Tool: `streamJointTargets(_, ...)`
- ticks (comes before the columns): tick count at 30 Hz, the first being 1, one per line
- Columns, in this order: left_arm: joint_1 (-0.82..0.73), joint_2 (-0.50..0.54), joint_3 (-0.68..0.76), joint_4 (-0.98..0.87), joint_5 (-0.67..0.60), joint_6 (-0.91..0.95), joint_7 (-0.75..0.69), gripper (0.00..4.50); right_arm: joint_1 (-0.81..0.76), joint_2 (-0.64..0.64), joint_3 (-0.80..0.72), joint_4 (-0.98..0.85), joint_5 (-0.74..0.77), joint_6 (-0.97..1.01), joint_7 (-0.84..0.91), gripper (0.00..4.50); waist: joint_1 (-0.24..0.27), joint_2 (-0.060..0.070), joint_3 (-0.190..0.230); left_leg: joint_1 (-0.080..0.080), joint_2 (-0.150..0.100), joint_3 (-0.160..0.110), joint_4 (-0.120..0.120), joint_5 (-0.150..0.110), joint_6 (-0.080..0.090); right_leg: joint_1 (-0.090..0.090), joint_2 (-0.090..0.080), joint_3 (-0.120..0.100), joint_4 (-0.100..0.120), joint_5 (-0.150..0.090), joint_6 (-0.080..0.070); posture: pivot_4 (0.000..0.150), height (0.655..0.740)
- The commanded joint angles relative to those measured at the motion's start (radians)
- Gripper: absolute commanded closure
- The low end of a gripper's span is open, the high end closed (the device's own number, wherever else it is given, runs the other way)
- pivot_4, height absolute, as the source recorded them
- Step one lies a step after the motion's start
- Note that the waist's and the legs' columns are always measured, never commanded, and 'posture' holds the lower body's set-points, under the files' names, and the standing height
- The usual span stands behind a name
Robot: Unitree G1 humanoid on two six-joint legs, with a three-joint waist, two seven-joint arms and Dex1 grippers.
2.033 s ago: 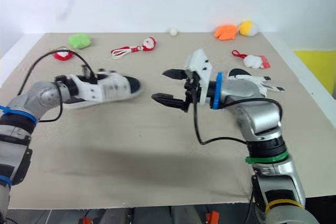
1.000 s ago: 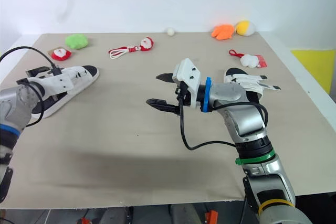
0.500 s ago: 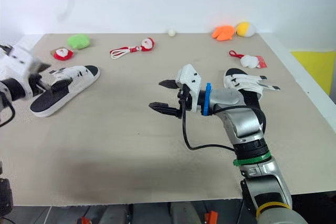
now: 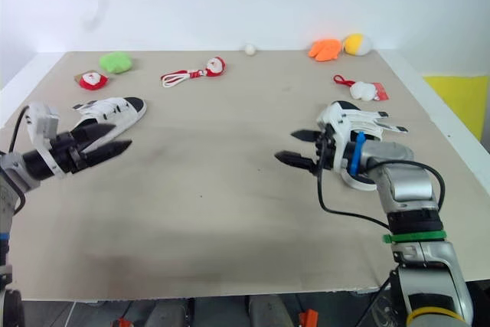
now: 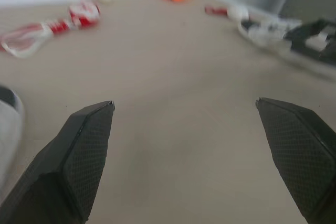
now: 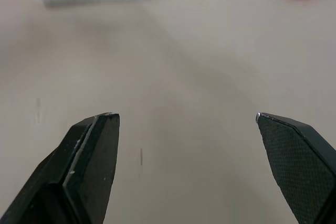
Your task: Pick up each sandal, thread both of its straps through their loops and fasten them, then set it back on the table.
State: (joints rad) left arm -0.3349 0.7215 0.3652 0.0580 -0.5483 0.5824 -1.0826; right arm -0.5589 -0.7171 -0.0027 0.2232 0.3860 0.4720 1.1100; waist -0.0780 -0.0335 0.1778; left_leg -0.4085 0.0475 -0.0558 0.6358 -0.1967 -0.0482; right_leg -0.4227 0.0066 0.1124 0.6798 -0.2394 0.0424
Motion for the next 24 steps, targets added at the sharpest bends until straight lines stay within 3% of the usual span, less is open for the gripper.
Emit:
streamJointTargets(1,0.037,0.05,-0.004,-0.054,0.011,-0.056,-0.03,0.05,0.009,-0.036,-0.031,-0.019,0.006,-0.004,0.023,0.0,-0.007,0.001,0.001,0.0,0.0,0.0,0.0,0.0,0.0,0.0,0.0,0.0,0.0,0.0,0.0,0.15,0.74)
streamJointTargets(8,0.224,0.174,0.141,-0.081,0.001,-0.062,-0.043,0.05,0.116,-0.221,-0.151,-0.087,0.086,0.082,0.119,0.0,-0.009,0.004,0.003,0.001,0.002,0.001,-0.001,-0.001,0.0,0.0,0.001,0.001,0.0,-0.001,-0.002,0.15,0.74)
streamJointTargets(13,0.342,0.176,0.242,-0.118,-0.044,-0.034,-0.02,0.05,0.182,-0.303,-0.182,-0.044,0.077,0.071,0.178,0.0,-0.008,0.003,0.003,0.002,0.002,0.002,-0.001,-0.003,0.001,-0.001,0.001,0.001,0.0,-0.007,-0.007,0.15,0.74)
streamJointTargets(18,0.363,0.169,0.236,-0.161,-0.067,-0.015,0.006,0.05,0.162,-0.291,-0.174,-0.061,0.092,0.092,0.174,0.0,-0.009,0.003,0.004,0.002,0.002,0.003,-0.001,-0.003,0.001,-0.001,0.001,0.001,0.0,-0.006,-0.008,0.15,0.74)
streamJointTargets(24,0.304,0.155,0.178,-0.19,-0.102,0.006,0.024,0.05,0.107,-0.156,-0.117,-0.219,0.1,0.128,0.062,0.0,-0.014,0.003,0.004,0.003,0.003,0.003,-0.001,-0.003,0.001,-0.001,0.002,0.002,0.0,-0.005,-0.008,0.15,0.74)
